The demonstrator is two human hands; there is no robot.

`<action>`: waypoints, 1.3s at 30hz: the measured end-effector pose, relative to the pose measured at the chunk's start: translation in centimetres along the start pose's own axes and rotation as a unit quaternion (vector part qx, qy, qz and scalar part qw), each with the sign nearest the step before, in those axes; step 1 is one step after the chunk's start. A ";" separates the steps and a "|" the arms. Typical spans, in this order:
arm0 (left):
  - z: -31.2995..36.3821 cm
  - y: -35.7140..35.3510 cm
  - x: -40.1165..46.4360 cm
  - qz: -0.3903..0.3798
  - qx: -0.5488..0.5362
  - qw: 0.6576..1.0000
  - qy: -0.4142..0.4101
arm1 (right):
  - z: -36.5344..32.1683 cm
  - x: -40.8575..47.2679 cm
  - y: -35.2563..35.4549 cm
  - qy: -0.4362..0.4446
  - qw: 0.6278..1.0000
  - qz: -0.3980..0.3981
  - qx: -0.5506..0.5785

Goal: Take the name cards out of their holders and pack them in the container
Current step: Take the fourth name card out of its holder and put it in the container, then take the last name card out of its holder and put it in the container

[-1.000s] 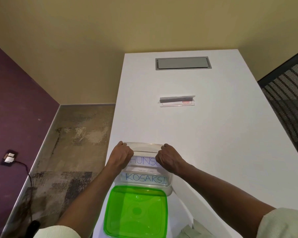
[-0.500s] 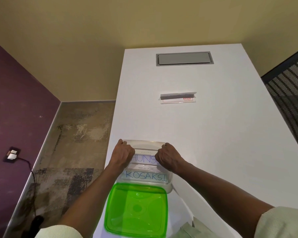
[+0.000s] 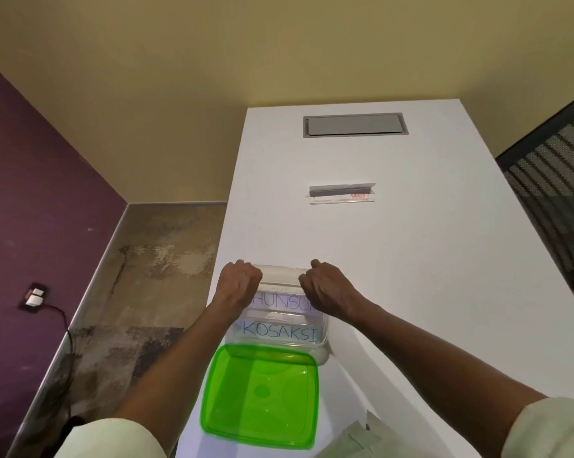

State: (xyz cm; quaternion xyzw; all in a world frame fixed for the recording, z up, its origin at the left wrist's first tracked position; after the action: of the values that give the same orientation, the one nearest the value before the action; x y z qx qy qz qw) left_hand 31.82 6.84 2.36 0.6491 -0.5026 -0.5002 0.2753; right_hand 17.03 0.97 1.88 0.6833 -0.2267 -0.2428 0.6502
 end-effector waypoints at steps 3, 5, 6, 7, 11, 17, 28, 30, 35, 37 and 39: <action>0.3 -0.3 0.2 -0.004 -0.056 0.998 0.015 | 1.3 -0.4 0.8 -0.020 0.999 0.023 0.016; 0.3 0.7 0.3 0.021 -0.078 0.996 0.033 | 2.3 -0.9 1.2 -0.030 0.999 0.038 0.019; 0.3 1.0 0.3 0.030 -0.087 0.995 0.042 | 2.8 -1.2 1.4 -0.036 0.998 0.046 0.020; 0.4 1.4 0.3 0.039 -0.098 0.993 0.049 | 3.4 -1.5 1.6 -0.042 0.998 0.051 0.020; 1.2 3.6 0.2 0.111 -0.140 0.981 0.075 | 5.7 -2.8 2.5 -0.069 0.995 0.071 0.028; 3.0 6.7 1.0 0.230 -0.216 0.945 0.085 | 9.4 -4.5 3.4 -0.107 0.990 0.086 0.018; 6.6 10.4 4.6 0.264 -0.294 0.912 0.112 | 17.1 -6.3 4.3 -0.167 0.982 0.092 0.010; 7.0 10.7 5.4 0.257 -0.304 0.910 0.118 | 18.6 -6.6 4.2 -0.177 0.980 0.091 0.010; 7.8 11.1 7.3 0.244 -0.347 0.897 0.129 | 22.0 -6.9 4.3 -0.199 0.976 0.092 0.013; 8.0 11.1 8.1 0.235 -0.368 0.889 0.139 | 23.1 -6.9 4.2 -0.208 0.974 0.089 0.018; 8.1 11.1 9.0 0.228 -0.379 0.885 0.146 | 24.4 -6.7 3.9 -0.216 0.973 0.085 0.022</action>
State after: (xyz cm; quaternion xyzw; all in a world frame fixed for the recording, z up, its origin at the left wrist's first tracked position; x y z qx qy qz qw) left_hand 20.11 -4.14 5.74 0.4285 -0.3627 -0.4760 0.6769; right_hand -3.44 -14.01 5.15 0.6072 -0.4240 -0.3235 0.5889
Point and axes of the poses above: each hand's wrist, its own x-axis towards the middle knuckle, its own y-axis out of the back of the hand, z = x × y, the point moved 6 cm from there along x, towards the middle knuckle, and after that the axes turned 14 degrees about -y, right-handed, at the moved point
